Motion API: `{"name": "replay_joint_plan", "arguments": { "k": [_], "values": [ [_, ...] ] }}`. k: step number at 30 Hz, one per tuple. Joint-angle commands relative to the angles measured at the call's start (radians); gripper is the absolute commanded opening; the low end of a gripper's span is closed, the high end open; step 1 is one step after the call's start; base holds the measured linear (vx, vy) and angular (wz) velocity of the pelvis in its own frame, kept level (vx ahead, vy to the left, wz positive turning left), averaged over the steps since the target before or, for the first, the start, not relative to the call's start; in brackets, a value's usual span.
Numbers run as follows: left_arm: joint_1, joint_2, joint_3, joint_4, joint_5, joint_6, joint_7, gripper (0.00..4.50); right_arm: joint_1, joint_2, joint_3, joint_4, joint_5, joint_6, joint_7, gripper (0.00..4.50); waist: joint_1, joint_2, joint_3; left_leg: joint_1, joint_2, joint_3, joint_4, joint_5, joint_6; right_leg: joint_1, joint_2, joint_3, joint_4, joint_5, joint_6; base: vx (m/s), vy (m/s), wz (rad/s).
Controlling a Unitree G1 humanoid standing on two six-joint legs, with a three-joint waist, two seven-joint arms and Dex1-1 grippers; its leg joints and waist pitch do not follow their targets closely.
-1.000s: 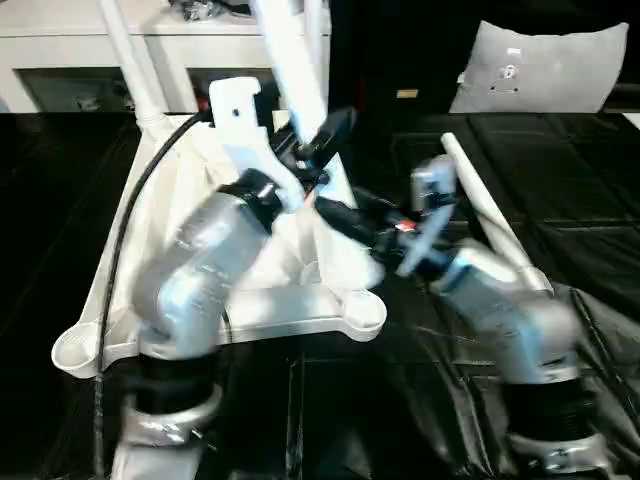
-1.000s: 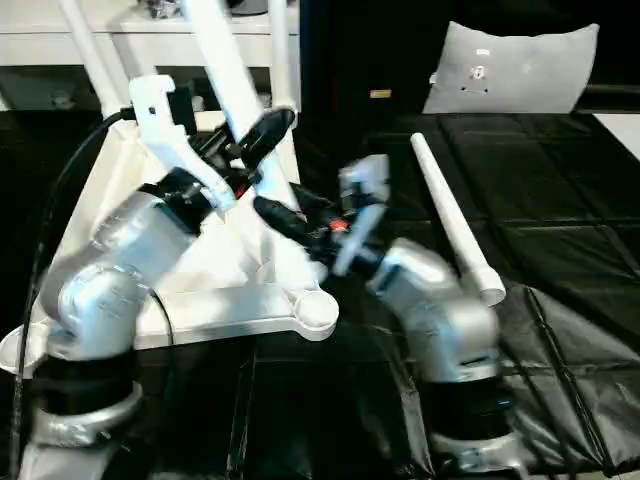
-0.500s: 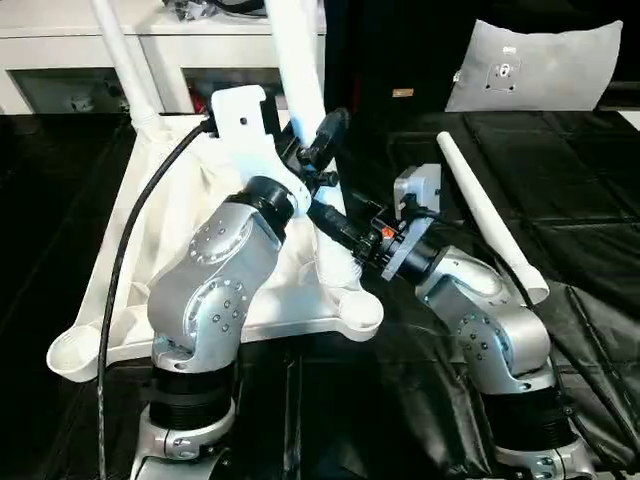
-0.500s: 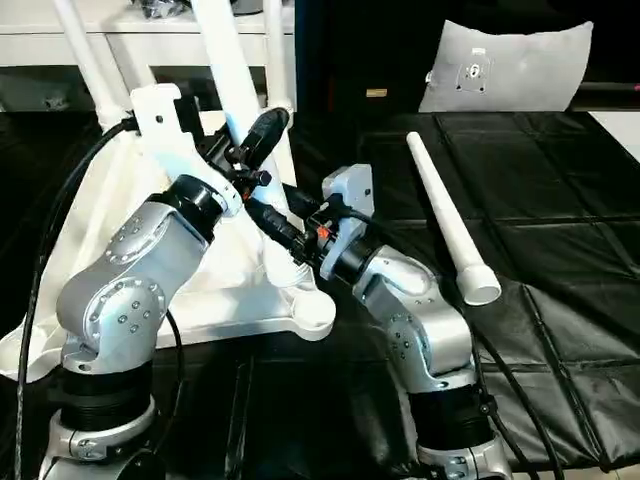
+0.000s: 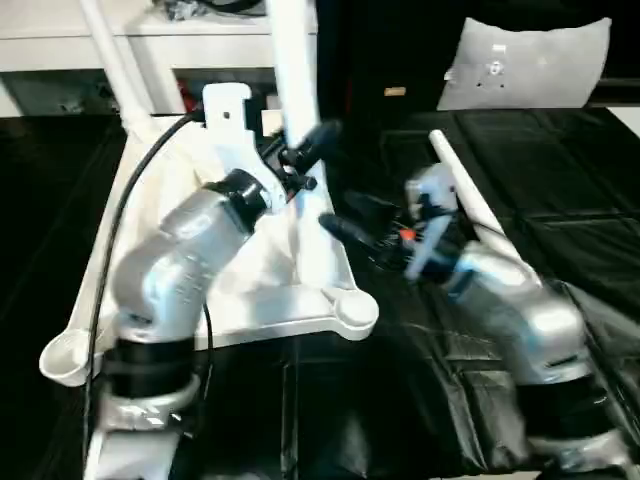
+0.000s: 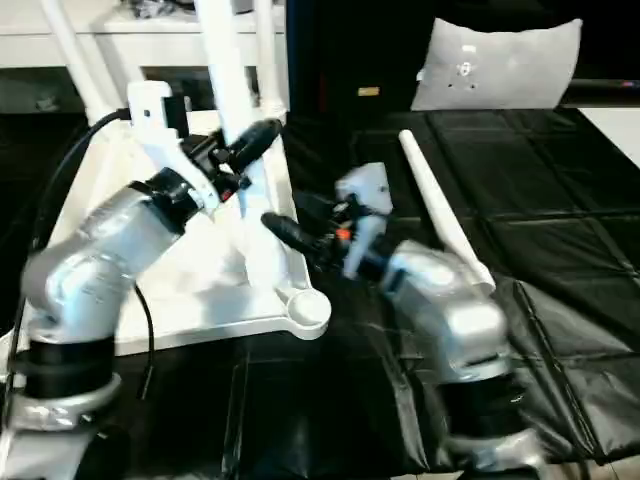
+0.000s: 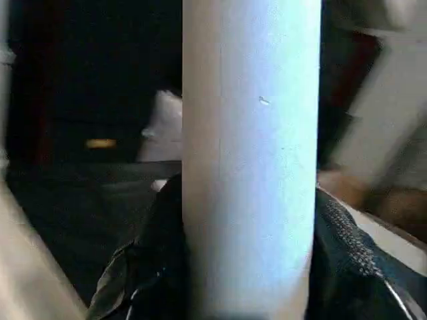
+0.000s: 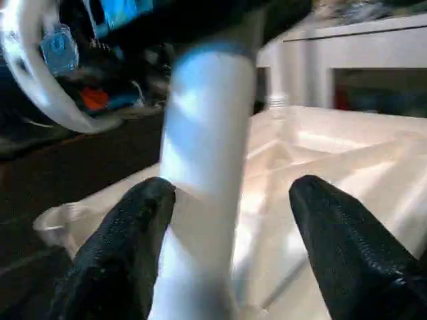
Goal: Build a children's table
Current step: Pick table leg
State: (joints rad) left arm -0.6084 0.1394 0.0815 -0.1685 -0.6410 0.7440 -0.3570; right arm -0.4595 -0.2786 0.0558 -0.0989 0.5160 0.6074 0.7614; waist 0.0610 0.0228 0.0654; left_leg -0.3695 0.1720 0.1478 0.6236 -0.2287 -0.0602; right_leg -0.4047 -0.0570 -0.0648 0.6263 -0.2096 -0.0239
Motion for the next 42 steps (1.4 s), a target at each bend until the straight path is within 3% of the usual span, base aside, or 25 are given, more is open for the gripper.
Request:
{"name": "replay_joint_plan", "arguments": {
  "k": [1, 8, 9, 13, 15, 34, 37, 38, 42],
  "values": [
    [-0.039, 0.024, -0.012, -0.001, -0.063, 0.034, -0.102, 1.82, -0.031, -0.047, -0.008, -0.009, 0.046, 0.049, 0.08, 3.58, 0.003, -0.009, -0.071, 0.002, 0.042, -0.006, -0.062, 0.067, 0.098, 0.072, -0.076, 0.056, -0.055, 0.045, -0.245, 0.0, 0.0, 0.0],
    [-0.058, 0.055, -0.05, -0.019, -0.116, 0.06, -0.227, 1.82, -0.057, -0.141, 0.047, 0.0, 0.076, 0.101, 0.237, 3.75, 0.008, -0.014, -0.072, -0.003, 0.042, -0.004, -0.061, 0.056, 0.089, 0.077, -0.079, 0.056, -0.058, -0.005, -0.242, 0.0, 0.0, 0.0],
    [-0.064, 0.06, -0.058, -0.018, -0.119, 0.061, -0.243, 1.82, -0.056, -0.157, 0.061, -0.003, 0.079, 0.112, 0.261, 3.75, 0.007, -0.02, -0.072, -0.003, 0.042, -0.003, -0.061, 0.054, 0.091, 0.078, -0.078, 0.056, -0.058, -0.012, -0.239, 0.0, 0.0, 0.0],
    [-0.084, 0.066, -0.075, -0.013, -0.126, 0.063, -0.283, 1.82, -0.057, -0.181, 0.097, 0.003, 0.086, 0.133, 0.311, 3.75, 0.009, -0.023, -0.073, -0.005, 0.042, -0.003, -0.061, 0.051, 0.084, 0.078, -0.079, 0.055, -0.061, -0.058, -0.223, 0.0, 0.0, 0.0],
    [-0.087, 0.068, -0.08, -0.012, -0.13, 0.063, -0.29, 1.82, -0.058, -0.179, 0.102, 0.006, 0.084, 0.134, 0.317, 3.39, 0.009, -0.022, -0.073, -0.005, 0.042, -0.003, -0.06, 0.058, 0.08, 0.077, -0.078, 0.055, -0.061, -0.061, -0.218, 0.0, 0.0, 0.0],
    [-0.085, 0.085, -0.118, -0.019, -0.128, 0.066, -0.35, 1.82, -0.074, -0.177, 0.123, 0.041, 0.08, 0.135, 0.351, 1.95, 0.029, -0.022, -0.081, -0.002, 0.043, -0.002, -0.055, 0.089, 0.081, 0.074, -0.076, 0.054, -0.051, -0.015, -0.224, 0.0, 0.0, 0.0],
    [-0.085, 0.076, -0.118, -0.017, -0.126, 0.062, -0.343, 1.82, -0.073, -0.17, 0.122, 0.041, 0.082, 0.133, 0.348, 1.93, 0.03, -0.022, -0.082, -0.005, 0.042, -0.002, -0.054, 0.093, 0.079, 0.076, -0.076, 0.054, -0.049, -0.006, -0.222, 0.0, 0.0, 0.0],
    [-0.085, 0.073, -0.118, -0.016, -0.125, 0.061, -0.341, 1.82, -0.072, -0.168, 0.124, 0.041, 0.075, 0.123, 0.344, 2.27, 0.031, -0.022, -0.082, -0.004, 0.042, -0.002, -0.054, 0.093, 0.08, 0.076, -0.076, 0.053, -0.05, -0.007, -0.221, 0.0, 0.0, 0.0],
    [-0.081, 0.076, -0.123, -0.016, -0.125, 0.059, -0.347, 1.82, -0.075, -0.155, 0.114, 0.046, 0.091, 0.146, 0.332, 2.61, 0.031, -0.022, -0.082, -0.003, 0.042, -0.002, -0.054, 0.086, 0.078, 0.075, -0.076, 0.054, -0.051, -0.016, -0.221, 0.0, 0.0, 0.0]
  ]
}}
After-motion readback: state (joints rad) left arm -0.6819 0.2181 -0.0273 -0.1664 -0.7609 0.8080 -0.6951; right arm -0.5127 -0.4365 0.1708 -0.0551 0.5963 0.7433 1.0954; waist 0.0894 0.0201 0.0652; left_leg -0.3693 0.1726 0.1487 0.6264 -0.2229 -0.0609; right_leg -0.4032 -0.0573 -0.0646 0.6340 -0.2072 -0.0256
